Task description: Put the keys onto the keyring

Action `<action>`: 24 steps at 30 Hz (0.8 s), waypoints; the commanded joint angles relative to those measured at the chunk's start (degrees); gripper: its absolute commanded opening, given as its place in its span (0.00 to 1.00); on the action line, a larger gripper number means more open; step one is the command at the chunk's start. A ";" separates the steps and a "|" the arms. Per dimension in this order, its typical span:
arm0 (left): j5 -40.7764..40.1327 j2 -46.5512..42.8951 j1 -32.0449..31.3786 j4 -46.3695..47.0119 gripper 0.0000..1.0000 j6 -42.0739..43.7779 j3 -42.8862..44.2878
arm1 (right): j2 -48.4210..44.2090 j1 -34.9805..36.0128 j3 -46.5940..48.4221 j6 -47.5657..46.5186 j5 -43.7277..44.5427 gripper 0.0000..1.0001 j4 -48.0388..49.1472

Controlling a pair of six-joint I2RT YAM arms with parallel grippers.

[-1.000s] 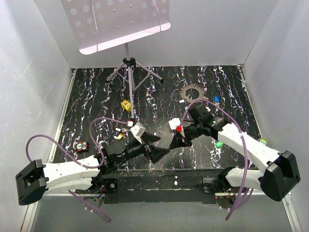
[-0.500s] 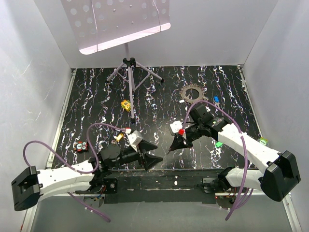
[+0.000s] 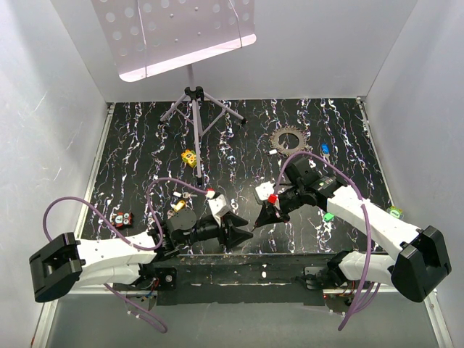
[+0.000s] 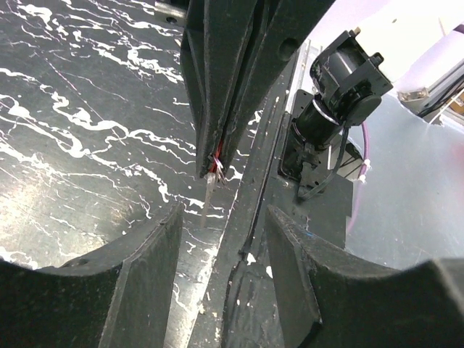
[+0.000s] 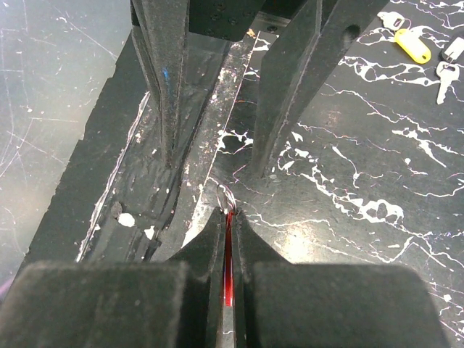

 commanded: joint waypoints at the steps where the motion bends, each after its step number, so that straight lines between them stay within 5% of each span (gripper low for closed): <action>1: -1.93 0.05 0.16 3.04 0.48 1.54 1.62 | -0.57 0.26 -0.61 0.34 -1.03 0.01 0.96; 24: -3.86 2.69 0.16 4.54 0.30 0.93 3.55 | -0.31 0.26 -0.52 1.31 -1.03 0.01 1.23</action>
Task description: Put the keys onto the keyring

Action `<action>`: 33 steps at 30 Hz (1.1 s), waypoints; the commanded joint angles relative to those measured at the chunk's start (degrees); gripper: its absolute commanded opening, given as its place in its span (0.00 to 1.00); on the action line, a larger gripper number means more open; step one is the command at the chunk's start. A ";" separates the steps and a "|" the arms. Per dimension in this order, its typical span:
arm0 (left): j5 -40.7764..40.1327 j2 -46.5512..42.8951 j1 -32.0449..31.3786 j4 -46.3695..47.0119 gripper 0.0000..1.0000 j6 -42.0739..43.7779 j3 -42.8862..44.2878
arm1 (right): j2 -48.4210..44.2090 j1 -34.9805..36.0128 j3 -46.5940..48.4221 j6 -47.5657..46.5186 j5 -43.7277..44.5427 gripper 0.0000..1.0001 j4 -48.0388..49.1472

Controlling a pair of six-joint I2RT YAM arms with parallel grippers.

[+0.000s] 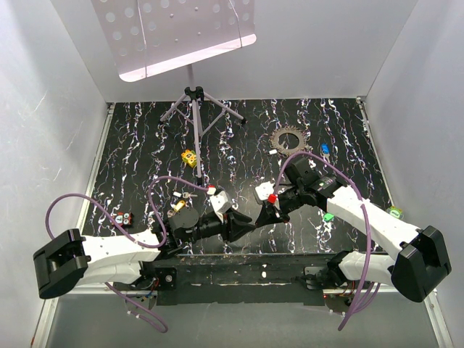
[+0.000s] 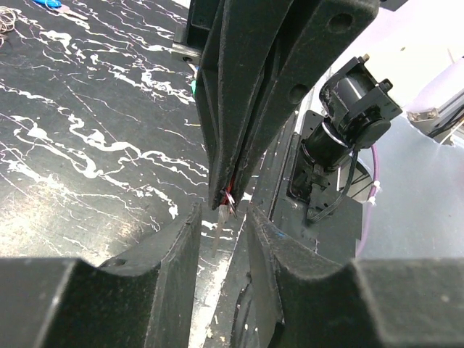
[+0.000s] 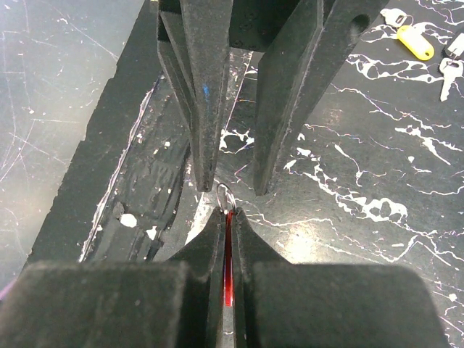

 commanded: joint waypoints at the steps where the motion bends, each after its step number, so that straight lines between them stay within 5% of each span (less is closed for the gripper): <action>1: -1.17 -0.52 0.16 0.28 0.29 0.40 1.87 | -0.31 0.17 -0.21 0.39 -1.05 0.01 0.98; 10: -0.38 0.62 0.16 -0.69 0.19 0.05 2.57 | -0.31 0.26 -0.21 0.57 -1.05 0.01 0.90; 14: 0.50 1.32 0.16 -2.27 0.00 0.23 3.54 | -0.31 0.26 -0.21 0.74 -1.14 0.01 0.98; 24: -0.12 -2.97 0.16 -10.43 0.00 5.05 4.06 | -0.40 0.17 0.23 -0.22 -1.75 0.01 -0.50; 29: -0.47 -5.62 0.16 -21.75 0.00 11.73 7.04 | -0.14 0.00 2.24 -3.29 -4.56 0.29 -6.12; 33: 0.41 -5.27 0.16 -30.82 0.00 16.83 10.83 | -0.57 -0.88 3.83 -5.58 -5.97 0.39 -9.64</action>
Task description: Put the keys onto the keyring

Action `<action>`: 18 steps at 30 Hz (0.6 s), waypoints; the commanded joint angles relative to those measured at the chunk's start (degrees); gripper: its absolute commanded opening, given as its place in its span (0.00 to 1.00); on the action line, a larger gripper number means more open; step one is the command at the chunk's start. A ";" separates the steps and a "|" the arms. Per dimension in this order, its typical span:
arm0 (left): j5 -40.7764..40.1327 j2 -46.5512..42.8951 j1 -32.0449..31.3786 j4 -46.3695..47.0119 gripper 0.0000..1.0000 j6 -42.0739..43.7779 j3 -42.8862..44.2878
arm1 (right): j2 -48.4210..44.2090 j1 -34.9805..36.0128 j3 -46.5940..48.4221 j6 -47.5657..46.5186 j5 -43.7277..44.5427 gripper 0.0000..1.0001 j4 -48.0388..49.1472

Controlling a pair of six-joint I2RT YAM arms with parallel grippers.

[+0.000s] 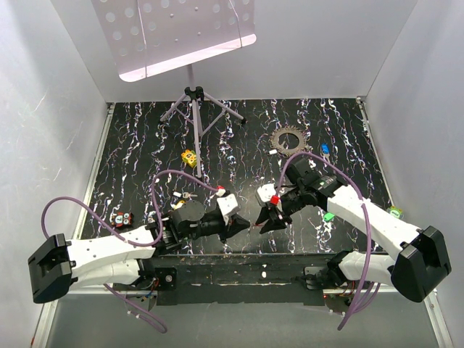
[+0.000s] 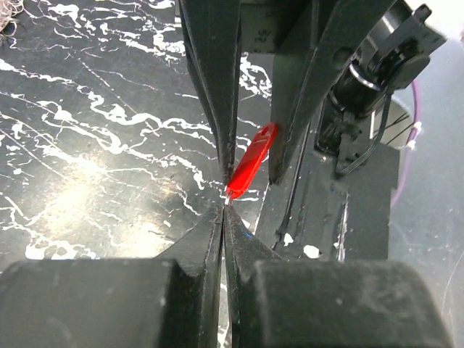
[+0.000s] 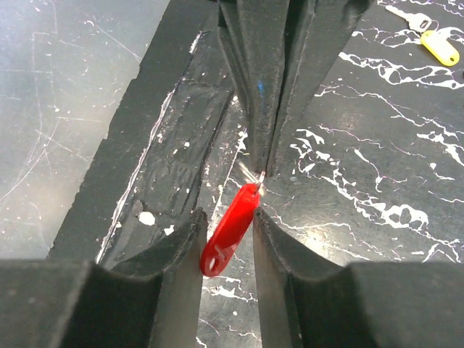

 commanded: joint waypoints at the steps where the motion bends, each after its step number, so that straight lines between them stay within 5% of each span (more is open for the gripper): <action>1: -0.01 -0.81 0.16 -12.86 0.00 7.51 5.02 | -0.77 -1.29 3.72 -3.72 -4.38 0.40 -7.02; 10: 2.28 1.38 0.07 -14.19 0.00 12.25 7.48 | -2.00 -3.49 5.74 -5.22 -8.60 0.41 -10.63; 18: 5.44 3.58 0.16 -10.60 0.00 11.64 8.45 | -1.48 -3.67 3.46 0.05 -5.70 0.39 -3.87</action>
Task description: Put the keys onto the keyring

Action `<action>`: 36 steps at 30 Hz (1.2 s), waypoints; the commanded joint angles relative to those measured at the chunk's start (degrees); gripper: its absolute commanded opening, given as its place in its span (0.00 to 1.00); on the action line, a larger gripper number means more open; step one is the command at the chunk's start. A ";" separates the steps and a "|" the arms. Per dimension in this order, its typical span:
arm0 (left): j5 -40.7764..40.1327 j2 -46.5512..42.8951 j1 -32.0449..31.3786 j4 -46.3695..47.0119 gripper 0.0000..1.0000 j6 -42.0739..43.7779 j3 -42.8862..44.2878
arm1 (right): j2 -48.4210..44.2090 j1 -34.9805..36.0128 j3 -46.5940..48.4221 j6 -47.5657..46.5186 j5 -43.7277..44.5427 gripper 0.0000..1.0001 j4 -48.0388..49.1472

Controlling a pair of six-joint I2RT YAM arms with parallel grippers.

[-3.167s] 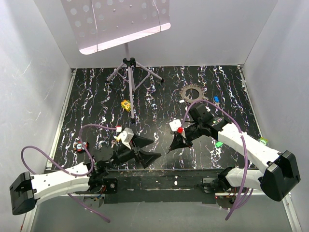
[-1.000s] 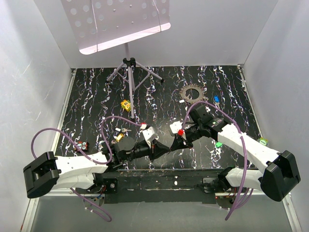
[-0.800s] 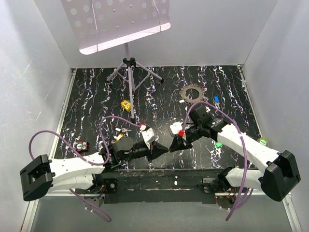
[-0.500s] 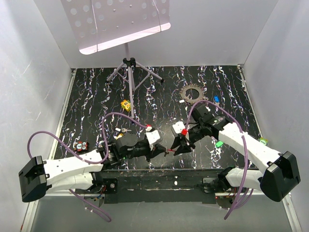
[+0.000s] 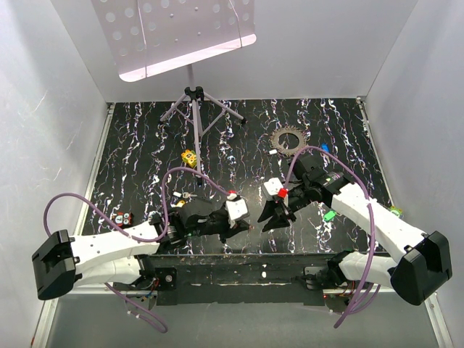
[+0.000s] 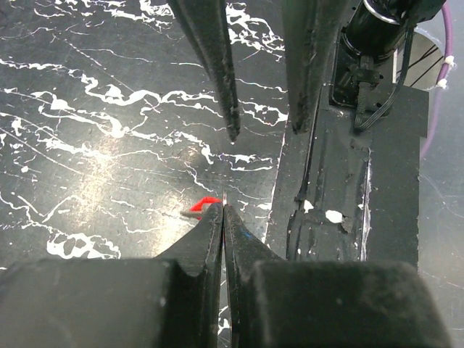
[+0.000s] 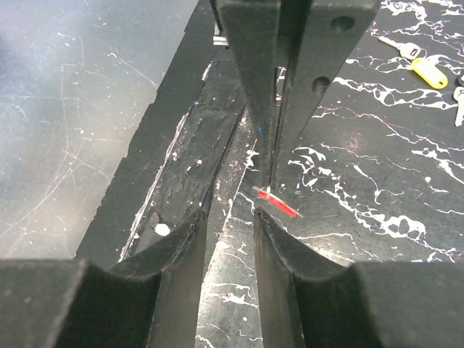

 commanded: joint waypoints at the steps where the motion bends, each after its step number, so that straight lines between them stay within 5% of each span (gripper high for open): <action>1: 2.78 0.72 0.16 2.80 0.00 0.27 2.50 | -0.34 -0.20 -0.01 2.93 0.18 0.38 3.89; 26: 2.87 0.72 0.16 10.46 0.00 -5.62 -0.13 | 1.24 1.47 -1.86 6.10 3.08 0.26 8.38; 32: 1.64 0.90 0.16 10.98 0.00 -6.41 -0.48 | 1.33 1.74 -1.60 6.46 2.99 0.01 8.12; 36: 0.59 0.63 0.16 10.98 0.00 -7.11 -0.83 | 0.98 1.74 -0.99 5.84 2.47 0.01 6.80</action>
